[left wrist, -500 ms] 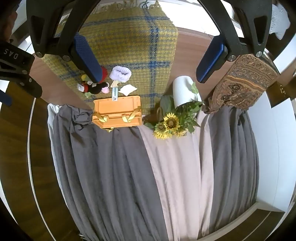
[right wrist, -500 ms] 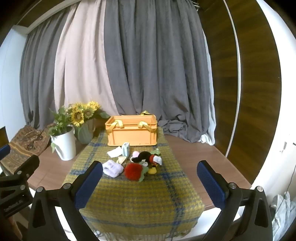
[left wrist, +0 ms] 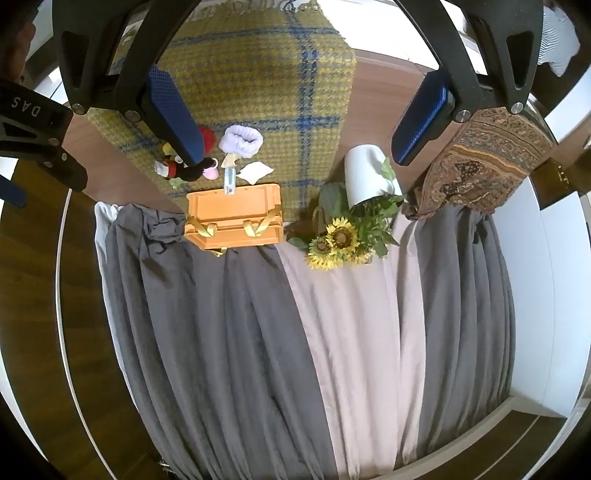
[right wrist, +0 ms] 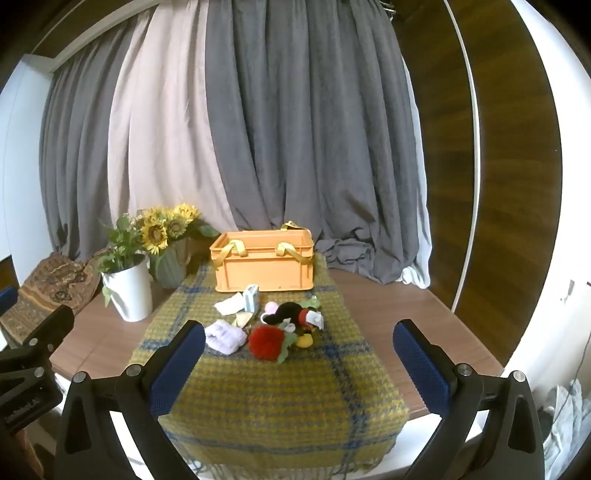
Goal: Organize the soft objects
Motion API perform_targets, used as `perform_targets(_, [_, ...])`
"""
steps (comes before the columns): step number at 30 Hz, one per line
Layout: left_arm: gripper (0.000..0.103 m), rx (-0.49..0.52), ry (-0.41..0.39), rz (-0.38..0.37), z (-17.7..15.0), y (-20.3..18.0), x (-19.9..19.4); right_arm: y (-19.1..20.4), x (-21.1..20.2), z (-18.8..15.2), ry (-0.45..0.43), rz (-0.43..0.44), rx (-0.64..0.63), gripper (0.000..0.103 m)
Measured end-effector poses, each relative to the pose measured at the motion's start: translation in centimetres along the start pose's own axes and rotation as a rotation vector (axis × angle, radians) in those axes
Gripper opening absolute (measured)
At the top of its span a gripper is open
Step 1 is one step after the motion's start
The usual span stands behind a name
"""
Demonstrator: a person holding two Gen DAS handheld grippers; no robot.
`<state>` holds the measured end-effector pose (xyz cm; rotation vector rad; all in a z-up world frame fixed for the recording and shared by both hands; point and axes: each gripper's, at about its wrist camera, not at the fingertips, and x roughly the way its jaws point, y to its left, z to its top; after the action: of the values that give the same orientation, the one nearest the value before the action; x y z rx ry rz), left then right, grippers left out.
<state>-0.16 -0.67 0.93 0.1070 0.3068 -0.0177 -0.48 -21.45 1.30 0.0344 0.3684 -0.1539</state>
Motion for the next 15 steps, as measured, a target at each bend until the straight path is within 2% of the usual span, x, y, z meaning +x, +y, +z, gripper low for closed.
perform_targets(15, [0.103, 0.014, -0.003, -0.003, 0.66, -0.56, 1.00, -0.71, 0.57, -0.38, 0.001, -0.008, 0.003, 0.103])
